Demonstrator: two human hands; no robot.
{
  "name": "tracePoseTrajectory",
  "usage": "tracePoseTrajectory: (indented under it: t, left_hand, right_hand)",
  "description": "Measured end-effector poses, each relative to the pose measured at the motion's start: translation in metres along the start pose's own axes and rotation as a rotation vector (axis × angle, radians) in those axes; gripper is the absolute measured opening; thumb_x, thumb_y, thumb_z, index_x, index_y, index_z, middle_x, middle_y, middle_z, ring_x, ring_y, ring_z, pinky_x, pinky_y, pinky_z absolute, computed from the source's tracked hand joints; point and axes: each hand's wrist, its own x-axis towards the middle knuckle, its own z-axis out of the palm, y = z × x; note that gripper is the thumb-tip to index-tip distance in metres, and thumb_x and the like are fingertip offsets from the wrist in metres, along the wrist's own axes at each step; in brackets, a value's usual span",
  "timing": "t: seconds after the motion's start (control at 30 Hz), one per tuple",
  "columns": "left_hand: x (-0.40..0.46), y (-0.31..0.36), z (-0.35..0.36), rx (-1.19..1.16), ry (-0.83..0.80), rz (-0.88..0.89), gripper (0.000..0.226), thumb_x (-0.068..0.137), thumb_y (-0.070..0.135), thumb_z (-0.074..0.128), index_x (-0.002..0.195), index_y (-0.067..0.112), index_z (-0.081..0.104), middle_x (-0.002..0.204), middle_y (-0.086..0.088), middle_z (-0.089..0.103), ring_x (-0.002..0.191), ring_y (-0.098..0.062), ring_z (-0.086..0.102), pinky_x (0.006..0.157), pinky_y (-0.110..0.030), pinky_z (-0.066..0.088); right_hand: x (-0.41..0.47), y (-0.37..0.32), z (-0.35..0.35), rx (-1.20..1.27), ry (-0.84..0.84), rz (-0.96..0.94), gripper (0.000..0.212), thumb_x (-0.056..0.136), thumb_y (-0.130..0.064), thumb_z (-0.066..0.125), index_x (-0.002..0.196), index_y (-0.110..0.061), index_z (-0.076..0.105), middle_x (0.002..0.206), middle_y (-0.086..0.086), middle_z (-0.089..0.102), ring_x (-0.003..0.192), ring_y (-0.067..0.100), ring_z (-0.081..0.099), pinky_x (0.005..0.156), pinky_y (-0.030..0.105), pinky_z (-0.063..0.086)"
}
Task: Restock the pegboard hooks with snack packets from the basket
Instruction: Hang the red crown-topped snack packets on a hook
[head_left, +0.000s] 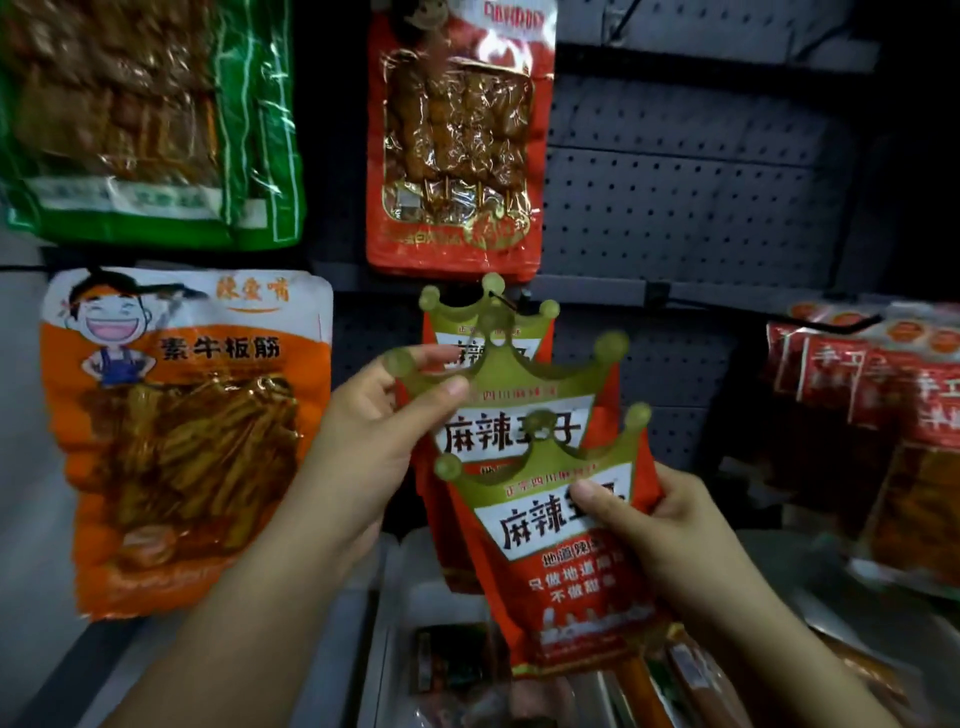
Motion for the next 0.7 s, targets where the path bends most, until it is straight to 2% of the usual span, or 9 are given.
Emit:
tracePoseTrajectory:
  t: [0.13, 0.27, 0.37, 0.47, 0.6, 0.7]
  left_hand:
    - [0.013, 0.026, 0.001, 0.28, -0.046, 0.253, 0.023, 0.059, 0.037, 0.073, 0.082, 0.037, 0.072, 0.081, 0.011, 0.074, 0.077, -0.001, 0.069, 0.064, -0.012, 0.051]
    - [0.013, 0.042, 0.007, 0.417, -0.109, 0.389, 0.015, 0.065, 0.038, 0.071, 0.079, 0.037, 0.074, 0.073, 0.017, 0.073, 0.069, 0.003, 0.068, 0.059, -0.009, 0.049]
    - [0.017, 0.047, 0.013, 0.408, -0.058, 0.428, 0.005, 0.073, 0.034, 0.071, 0.075, 0.037, 0.074, 0.074, 0.019, 0.072, 0.071, 0.004, 0.067, 0.06, -0.01, 0.049]
    - [0.024, 0.051, 0.021, 0.448, -0.05, 0.44, 0.012, 0.081, 0.023, 0.071, 0.075, 0.033, 0.073, 0.073, 0.016, 0.072, 0.07, 0.003, 0.067, 0.062, -0.013, 0.051]
    - [0.027, 0.056, 0.025, 0.446, -0.116, 0.403, 0.016, 0.081, 0.02, 0.07, 0.071, 0.032, 0.07, 0.064, 0.019, 0.069, 0.062, 0.007, 0.063, 0.055, -0.007, 0.046]
    - [0.027, 0.058, 0.027, 0.454, -0.133, 0.389, 0.015, 0.081, 0.018, 0.069, 0.072, 0.029, 0.07, 0.059, 0.02, 0.067, 0.058, 0.008, 0.061, 0.052, -0.005, 0.043]
  right_hand:
    - [-0.004, -0.001, -0.004, 0.012, -0.046, 0.011, 0.033, 0.061, -0.04, 0.075, 0.086, -0.019, 0.075, 0.084, 0.008, 0.077, 0.078, 0.026, 0.074, 0.07, 0.038, 0.059]
    - [-0.009, -0.008, -0.005, 0.032, -0.086, -0.02, 0.028, 0.06, -0.041, 0.073, 0.086, -0.03, 0.075, 0.084, 0.005, 0.077, 0.077, 0.023, 0.075, 0.063, 0.028, 0.06]
    - [-0.01, -0.014, -0.005, 0.044, -0.101, -0.04, 0.025, 0.063, -0.04, 0.072, 0.086, -0.029, 0.075, 0.084, 0.004, 0.077, 0.077, 0.023, 0.075, 0.061, 0.023, 0.058]
    - [-0.01, -0.017, -0.006, 0.082, -0.102, -0.033, 0.025, 0.064, -0.038, 0.072, 0.086, -0.026, 0.075, 0.086, 0.007, 0.077, 0.078, 0.025, 0.075, 0.062, 0.026, 0.059]
    - [-0.01, -0.015, -0.006, 0.108, -0.084, -0.021, 0.025, 0.064, -0.036, 0.072, 0.086, -0.023, 0.076, 0.085, 0.009, 0.077, 0.077, 0.026, 0.074, 0.06, 0.026, 0.059]
    - [-0.009, -0.015, -0.004, 0.113, -0.111, -0.008, 0.028, 0.064, -0.038, 0.072, 0.088, -0.025, 0.075, 0.087, 0.009, 0.077, 0.08, 0.027, 0.074, 0.066, 0.032, 0.06]
